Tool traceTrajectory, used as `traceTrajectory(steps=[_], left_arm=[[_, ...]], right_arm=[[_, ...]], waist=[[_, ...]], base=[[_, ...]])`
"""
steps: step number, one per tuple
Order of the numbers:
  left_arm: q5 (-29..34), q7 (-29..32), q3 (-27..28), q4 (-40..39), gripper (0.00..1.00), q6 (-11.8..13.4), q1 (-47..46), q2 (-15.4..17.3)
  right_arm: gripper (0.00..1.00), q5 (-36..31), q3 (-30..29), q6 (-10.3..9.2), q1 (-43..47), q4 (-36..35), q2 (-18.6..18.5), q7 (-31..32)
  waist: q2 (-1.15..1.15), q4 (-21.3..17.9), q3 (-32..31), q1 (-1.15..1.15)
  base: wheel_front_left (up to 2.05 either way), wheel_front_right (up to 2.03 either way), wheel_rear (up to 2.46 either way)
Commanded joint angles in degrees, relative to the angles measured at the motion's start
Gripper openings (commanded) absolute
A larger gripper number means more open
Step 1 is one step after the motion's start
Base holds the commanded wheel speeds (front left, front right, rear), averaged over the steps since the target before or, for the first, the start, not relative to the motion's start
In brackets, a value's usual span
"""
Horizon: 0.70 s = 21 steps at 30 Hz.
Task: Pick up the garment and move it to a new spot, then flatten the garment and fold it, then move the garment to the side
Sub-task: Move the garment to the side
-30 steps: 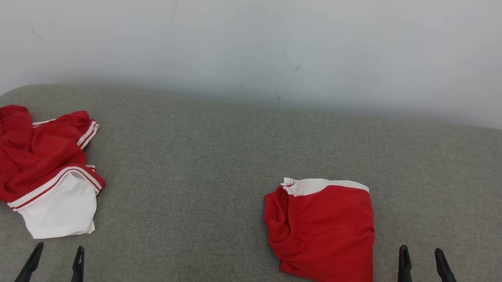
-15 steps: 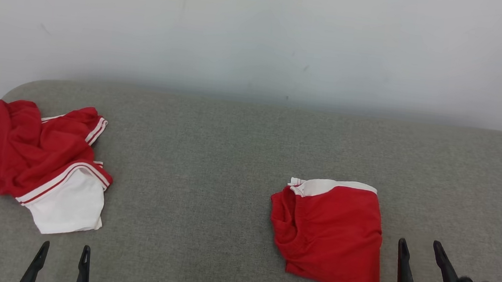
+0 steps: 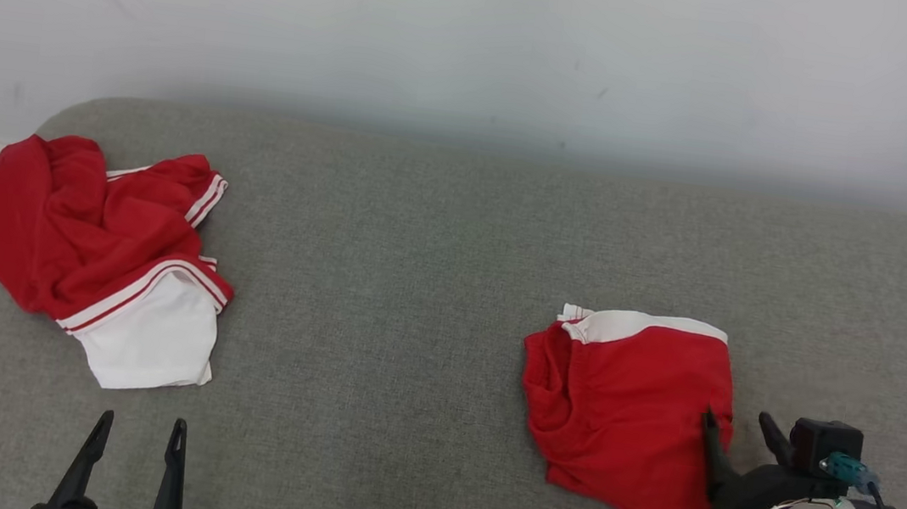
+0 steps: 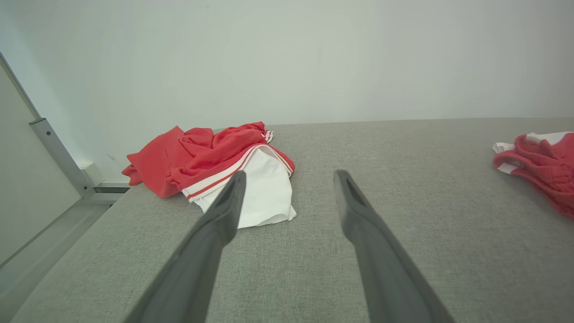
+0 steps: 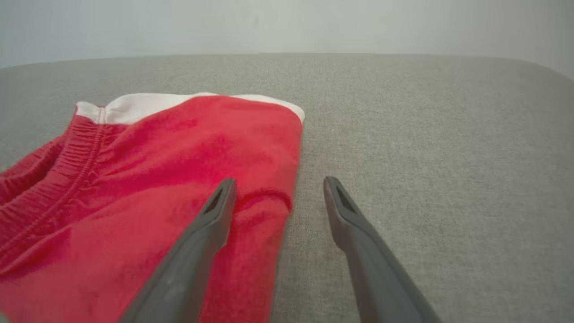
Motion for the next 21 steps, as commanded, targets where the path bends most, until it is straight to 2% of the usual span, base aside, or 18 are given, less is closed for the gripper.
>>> traceTrajectory(steps=[1, 8, 9, 10, 11, 17, 21], left_arm=[[-0.04, -0.18, 0.06, 0.22, 1.0, -0.11, -0.79, -0.11], [-0.53, -0.18, 0.5, 0.78, 1.0, -0.4, -2.15, 0.07], [-0.52, -0.18, 0.61, 0.81, 1.0, -0.42, -2.18, 0.08], [-0.49, -0.18, 0.68, 0.88, 1.0, -0.44, -2.25, 0.05], [-0.44, -0.18, 0.71, 0.95, 1.0, -0.46, -2.4, 0.05], [-0.13, -0.18, 0.66, 1.16, 1.0, -0.42, -3.1, -0.07], [-0.08, -0.18, 1.18, 0.47, 1.0, -0.25, -2.71, -0.2]], right_arm=[[1.0, -0.13, 0.29, -0.13, -0.9, 2.29, -0.09, 0.41], [1.0, 1.93, 2.32, -0.13, -5.09, 12.77, 1.06, -0.21], [0.45, 2.74, 2.87, -0.13, -5.6, 13.76, 1.39, -0.43], [0.18, 3.23, 3.51, -0.13, -6.05, 14.66, 1.25, -0.6], [0.0, 3.49, 4.2, -0.13, -6.6, 15.3, 0.98, -1.13], [0.0, 5.19, 8.09, -0.14, -10.5, 18.7, -1.4, -3.09], [0.0, 5.42, 12.43, -0.14, -14.69, 18.92, -4.96, -4.49]], waist=[[0.0, 0.75, 0.88, -0.01], [0.0, 0.78, 2.09, -0.01], [0.0, 0.65, 2.23, -0.01], [0.0, 0.54, 2.34, -0.01], [0.0, 0.46, 2.44, -0.01], [0.0, 0.25, 2.66, -0.01], [0.0, -1.05, 3.48, -0.01]], base=[[0.0, 0.0, 0.0], [0.0, 0.0, 0.0], [0.0, 0.0, 0.0], [0.0, 0.0, 0.0], [0.0, 0.0, 0.0], [0.0, 0.0, 0.0], [0.0, 0.0, 0.0]])
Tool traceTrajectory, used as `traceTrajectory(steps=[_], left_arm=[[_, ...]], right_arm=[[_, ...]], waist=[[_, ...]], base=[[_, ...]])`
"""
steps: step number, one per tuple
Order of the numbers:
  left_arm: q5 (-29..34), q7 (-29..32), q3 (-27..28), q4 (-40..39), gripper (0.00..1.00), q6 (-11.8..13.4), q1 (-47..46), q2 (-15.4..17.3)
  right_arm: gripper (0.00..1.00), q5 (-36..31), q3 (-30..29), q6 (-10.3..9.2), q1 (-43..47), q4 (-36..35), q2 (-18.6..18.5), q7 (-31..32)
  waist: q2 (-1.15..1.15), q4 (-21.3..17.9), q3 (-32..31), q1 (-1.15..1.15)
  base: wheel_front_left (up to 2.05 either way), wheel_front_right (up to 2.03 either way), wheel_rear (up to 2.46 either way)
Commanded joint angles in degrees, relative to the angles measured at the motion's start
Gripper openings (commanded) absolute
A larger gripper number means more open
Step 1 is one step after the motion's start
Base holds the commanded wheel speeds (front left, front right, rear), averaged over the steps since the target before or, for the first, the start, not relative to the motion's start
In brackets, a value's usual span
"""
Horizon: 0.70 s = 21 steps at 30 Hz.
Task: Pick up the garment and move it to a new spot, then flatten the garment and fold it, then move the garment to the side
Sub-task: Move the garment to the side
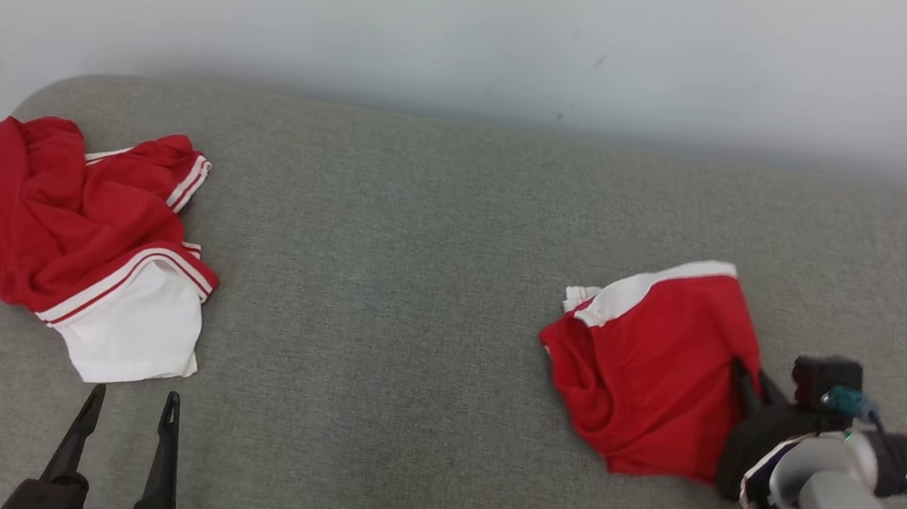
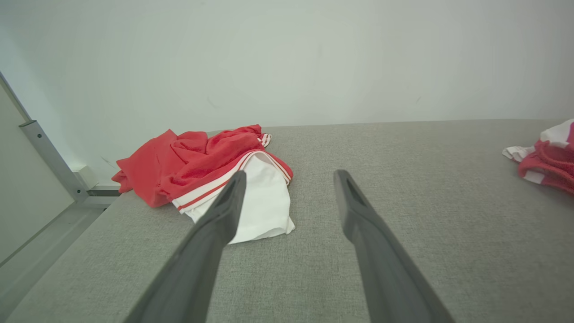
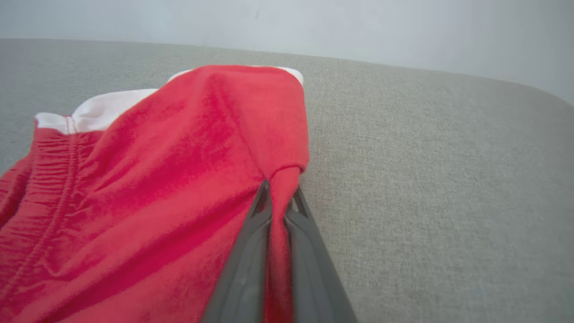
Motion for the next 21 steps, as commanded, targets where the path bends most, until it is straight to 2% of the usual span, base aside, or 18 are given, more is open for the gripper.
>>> traceTrajectory(steps=[1, 5, 9, 13, 21], left_arm=[[-0.03, -0.18, 0.15, -0.35, 1.0, 0.19, 0.0, -0.24], [-0.67, -0.19, 0.44, -1.51, 1.0, 0.09, -1.74, -0.53], [-0.5, -0.18, 0.01, -3.06, 1.0, -0.04, -3.91, -0.65], [0.14, -0.18, -0.25, -4.49, 1.0, -0.11, -6.27, -0.61], [0.61, -0.18, 0.34, -8.83, 1.0, -0.27, -9.15, 1.06]], right_arm=[[0.0, 0.51, 1.13, -0.15, -1.53, -0.12, -1.51, -0.41], [0.0, 1.07, 4.87, -0.15, -5.71, -0.92, -5.39, 0.48], [0.0, 2.14, 8.85, -0.15, -9.83, -1.82, -10.8, 2.16], [0.0, 3.94, 10.93, -0.15, -13.45, -2.06, -16.75, 2.92], [0.0, 4.3, 14.23, -0.15, -20.79, -1.87, -25.15, 4.98]], waist=[[0.0, -0.87, 0.92, 0.0], [0.0, -2.47, 4.04, 0.0], [0.0, -4.06, 8.68, 0.0], [0.0, -5.13, 12.65, 0.0], [0.0, -7.86, 18.88, 0.0]], base=[[0.0, 0.0, 0.0], [0.0, 0.0, 0.0], [0.0, 0.0, 0.0], [0.0, 0.0, 0.0], [0.0, 0.0, 0.0]])
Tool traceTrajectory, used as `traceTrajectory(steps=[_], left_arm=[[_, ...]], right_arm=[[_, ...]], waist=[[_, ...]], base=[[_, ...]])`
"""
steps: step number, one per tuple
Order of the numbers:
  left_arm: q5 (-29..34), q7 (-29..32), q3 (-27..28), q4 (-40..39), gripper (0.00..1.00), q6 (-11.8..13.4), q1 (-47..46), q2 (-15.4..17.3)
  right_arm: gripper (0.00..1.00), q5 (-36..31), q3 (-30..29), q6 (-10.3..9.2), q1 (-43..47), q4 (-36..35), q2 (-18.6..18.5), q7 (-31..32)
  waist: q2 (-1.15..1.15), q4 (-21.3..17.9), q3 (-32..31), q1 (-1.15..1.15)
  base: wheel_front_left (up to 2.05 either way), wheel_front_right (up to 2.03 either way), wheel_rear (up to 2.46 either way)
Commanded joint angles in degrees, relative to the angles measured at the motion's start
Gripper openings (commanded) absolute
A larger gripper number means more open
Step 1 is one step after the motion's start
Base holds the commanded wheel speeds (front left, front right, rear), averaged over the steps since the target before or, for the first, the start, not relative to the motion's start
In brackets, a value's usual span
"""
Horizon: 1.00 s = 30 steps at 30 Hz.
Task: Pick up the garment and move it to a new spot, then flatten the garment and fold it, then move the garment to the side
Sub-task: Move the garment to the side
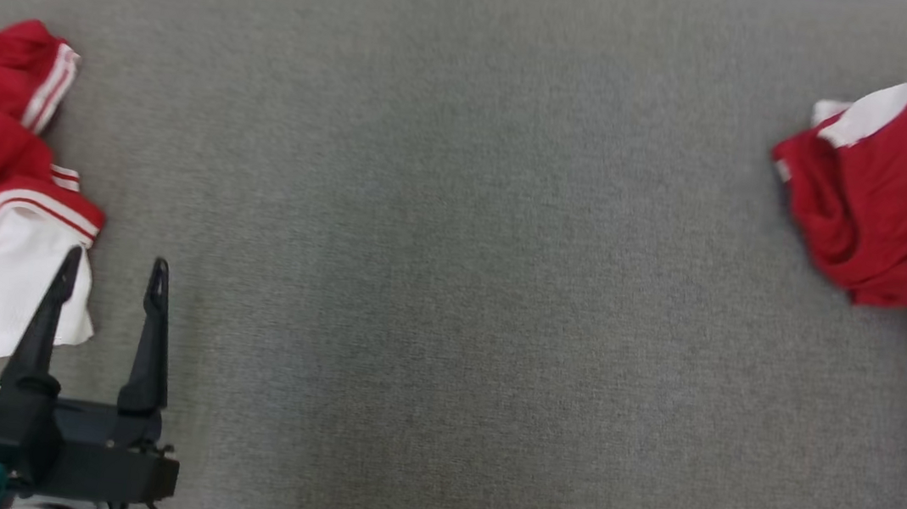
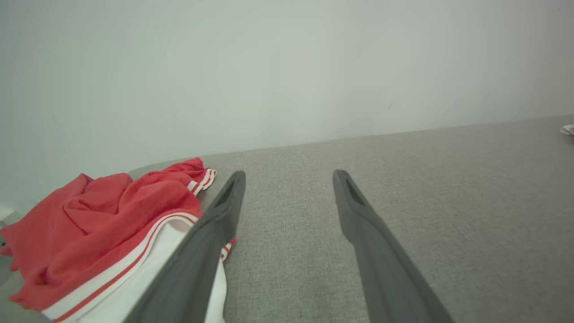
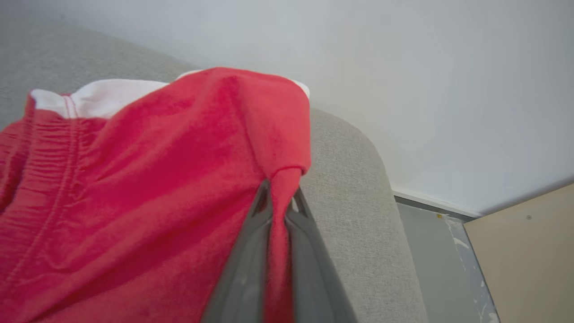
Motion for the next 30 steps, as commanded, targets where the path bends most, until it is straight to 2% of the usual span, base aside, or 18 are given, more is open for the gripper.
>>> traceTrajectory(steps=[1, 11, 18, 19, 20, 21, 30], left_arm=[[0.03, -0.18, 0.46, -1.43, 1.0, -0.18, -1.28, 0.62], [1.02, -0.18, 1.44, -5.9, 1.0, -0.19, -2.48, 2.25], [1.13, -0.18, 2.45, -7.28, 1.0, 0.24, -1.28, 2.75], [1.22, -0.18, 2.46, -7.39, 1.0, 0.27, -1.29, 2.78], [1.27, -0.18, 2.46, -7.5, 1.0, 0.31, -1.3, 2.78], [1.3, -0.18, 2.52, -7.6, 1.0, 0.35, -1.28, 2.81], [1.14, -0.18, 3.09, -6.81, 1.0, 1.04, -0.23, 2.22]], right_arm=[[0.0, -0.53, 0.54, -0.15, -2.24, 0.06, -1.55, 0.44], [0.0, -2.05, 1.49, -0.15, -9.64, 2.12, -6.33, 0.7], [0.0, -3.46, 2.78, -0.15, -13.36, 4.1, -5.13, 0.64], [0.05, -3.99, 2.88, -0.15, -13.84, 4.38, -5.19, 0.28], [0.36, -4.51, 2.84, -0.15, -14.31, 4.54, -5.22, -0.47], [1.0, -4.9, 2.58, -0.15, -14.77, 4.99, -5.16, -0.97], [1.0, -9.2, -0.87, -0.15, -17.0, 8.33, -3.55, -5.32]], waist=[[-0.01, -3.06, 4.74, -0.02], [-0.01, -5.53, 9.39, -0.02], [-0.01, -6.52, 10.63, -0.02], [-0.01, -6.54, 10.72, -0.02], [-0.01, -6.55, 10.74, -0.02], [-0.01, -6.56, 10.74, -0.02], [-0.01, -6.88, 8.47, -0.02]], base=[[0.0, 0.0, 0.0], [0.0, 0.0, 0.0], [0.0, 0.0, 0.0], [0.0, 0.0, 0.0], [0.0, 0.0, 0.0], [0.0, 0.0, 0.0], [0.0, 0.0, 0.0]])
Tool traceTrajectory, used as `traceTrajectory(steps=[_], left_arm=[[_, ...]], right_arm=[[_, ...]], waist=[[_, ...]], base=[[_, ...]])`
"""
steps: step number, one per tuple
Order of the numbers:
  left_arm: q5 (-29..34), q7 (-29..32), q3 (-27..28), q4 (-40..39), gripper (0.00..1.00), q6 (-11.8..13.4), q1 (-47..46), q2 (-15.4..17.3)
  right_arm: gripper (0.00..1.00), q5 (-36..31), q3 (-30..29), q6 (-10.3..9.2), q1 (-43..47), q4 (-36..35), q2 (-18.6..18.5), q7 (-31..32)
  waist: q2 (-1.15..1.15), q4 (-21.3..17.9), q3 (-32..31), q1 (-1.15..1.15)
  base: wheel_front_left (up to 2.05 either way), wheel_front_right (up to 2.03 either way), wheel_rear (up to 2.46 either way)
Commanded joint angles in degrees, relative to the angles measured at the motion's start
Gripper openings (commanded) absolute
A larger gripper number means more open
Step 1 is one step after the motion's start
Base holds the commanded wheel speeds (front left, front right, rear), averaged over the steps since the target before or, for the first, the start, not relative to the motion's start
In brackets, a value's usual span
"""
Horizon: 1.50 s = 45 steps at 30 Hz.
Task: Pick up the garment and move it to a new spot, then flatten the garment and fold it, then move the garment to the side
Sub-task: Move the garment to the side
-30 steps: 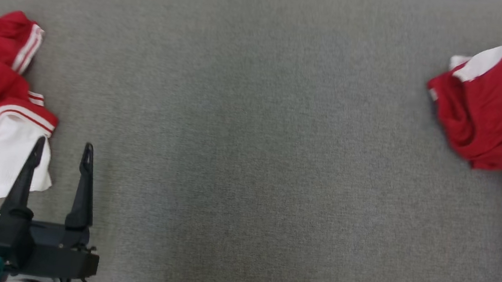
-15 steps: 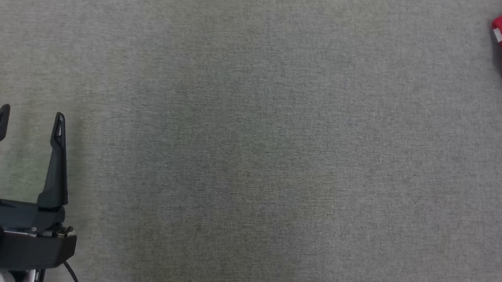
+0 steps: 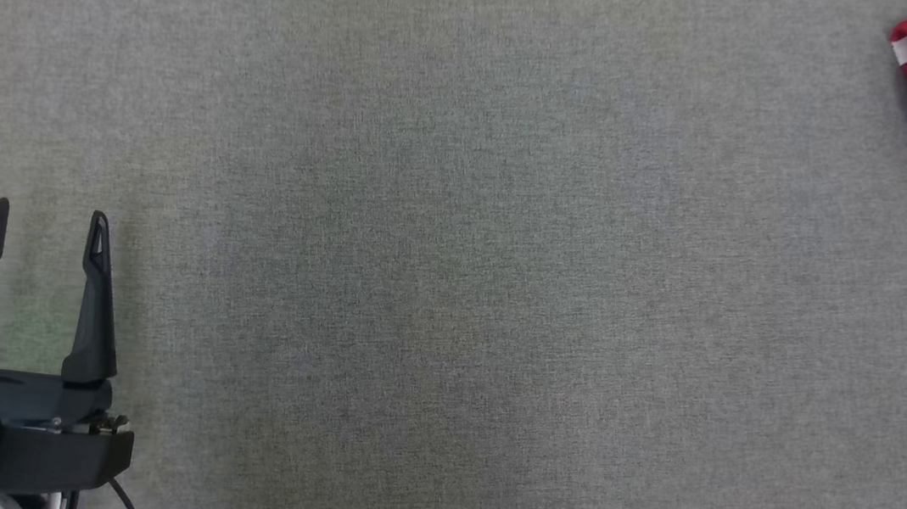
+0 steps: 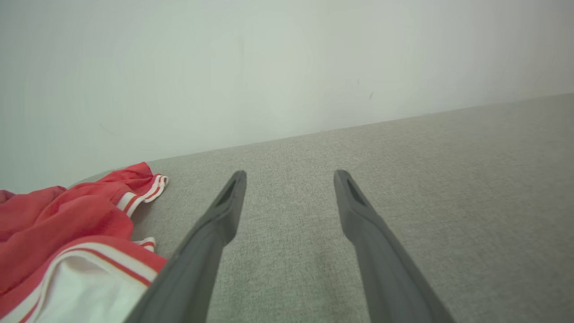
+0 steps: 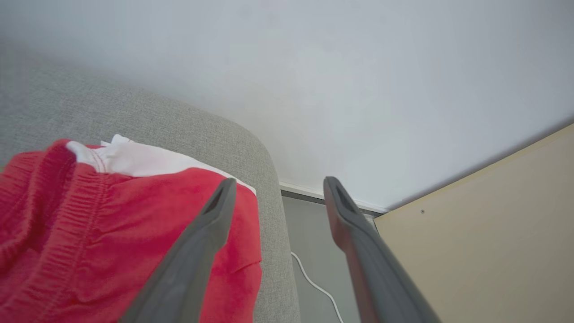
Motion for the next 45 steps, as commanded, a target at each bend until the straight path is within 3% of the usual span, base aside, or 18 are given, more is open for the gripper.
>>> traceTrajectory(steps=[1, 8, 15, 25, 37, 45], left_arm=[[0.0, -0.18, 0.31, 0.29, 1.0, 0.39, 0.97, -0.29], [-0.67, -0.18, 1.08, 2.61, 1.0, 0.8, 3.87, -1.27], [-0.86, -0.18, 1.7, 4.08, 1.0, 1.2, 6.64, -2.18], [-0.92, -0.18, 0.42, 6.46, 1.0, 1.08, 7.9, -3.26], [-0.77, -0.18, -0.91, 10.19, 1.0, 0.79, 9.13, -4.1], [-1.12, -0.18, -0.87, 11.73, 1.0, 0.54, 9.48, -4.04]], right_arm=[[1.0, -0.31, -0.61, -0.15, -0.2, -0.26, 0.81, -1.16], [1.0, 1.03, -6.19, -0.15, 5.32, -5.62, 4.16, -4.16], [1.0, 2.89, -14.52, -0.15, 17.88, -21.35, 10.03, -4.17], [1.0, 3.02, -22.5, -0.15, 35.02, -37.88, 18.09, -4.19], [1.0, 1.67, -28.49, -0.15, 54.86, -49.47, 27.33, -4.04], [1.0, 0.2, -29.58, -0.15, 63.51, -53.47, 32.85, -4.02]], waist=[[-0.01, -0.04, -1.47, 0.0], [-0.01, 0.63, -8.64, 0.0], [-0.01, 1.7, -14.49, 0.0], [-0.01, 4.67, -18.78, 0.0], [-0.01, 8.33, -23.82, 0.0], [-0.01, 8.7, -25.26, 0.0]], base=[[0.0, 0.0, 0.0], [0.0, 0.0, 0.0], [0.0, 0.0, 0.0], [0.0, 0.0, 0.0], [0.0, 0.0, 0.0], [0.0, 0.0, 0.0]])
